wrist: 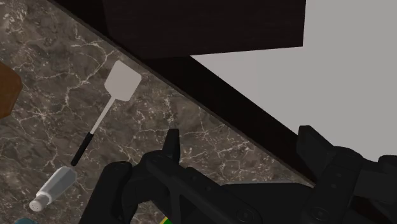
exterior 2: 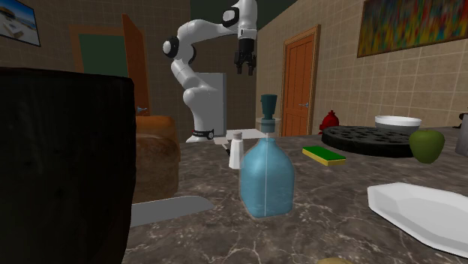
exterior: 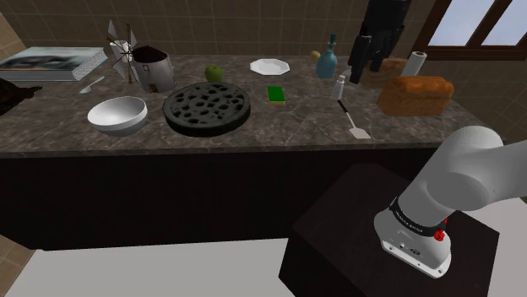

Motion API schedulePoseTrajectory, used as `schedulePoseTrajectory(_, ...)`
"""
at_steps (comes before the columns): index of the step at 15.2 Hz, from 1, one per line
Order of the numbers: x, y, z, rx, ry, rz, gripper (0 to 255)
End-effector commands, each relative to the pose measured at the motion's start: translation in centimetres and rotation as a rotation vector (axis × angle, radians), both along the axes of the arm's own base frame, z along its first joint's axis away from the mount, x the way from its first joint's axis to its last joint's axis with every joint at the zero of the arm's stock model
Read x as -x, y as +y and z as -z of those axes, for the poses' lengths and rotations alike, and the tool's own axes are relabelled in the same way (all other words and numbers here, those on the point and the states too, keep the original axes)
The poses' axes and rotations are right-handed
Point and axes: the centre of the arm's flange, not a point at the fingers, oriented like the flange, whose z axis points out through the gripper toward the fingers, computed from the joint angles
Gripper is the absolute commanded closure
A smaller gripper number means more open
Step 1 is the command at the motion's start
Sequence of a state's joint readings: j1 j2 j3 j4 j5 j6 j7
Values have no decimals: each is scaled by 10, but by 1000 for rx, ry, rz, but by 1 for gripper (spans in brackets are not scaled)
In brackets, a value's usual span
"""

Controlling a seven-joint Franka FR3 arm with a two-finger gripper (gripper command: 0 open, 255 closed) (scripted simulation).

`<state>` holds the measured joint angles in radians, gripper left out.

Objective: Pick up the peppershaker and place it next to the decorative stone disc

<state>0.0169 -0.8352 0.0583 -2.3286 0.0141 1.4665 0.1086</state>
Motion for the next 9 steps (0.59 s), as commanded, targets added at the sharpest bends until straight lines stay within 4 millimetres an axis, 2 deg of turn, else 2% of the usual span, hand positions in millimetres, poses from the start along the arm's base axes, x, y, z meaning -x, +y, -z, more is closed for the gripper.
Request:
schedulePoseTrajectory(1,0,0,0,0,0,0,0)
schedulePoseTrajectory(9,-50,-79,44,15,-8,8,0)
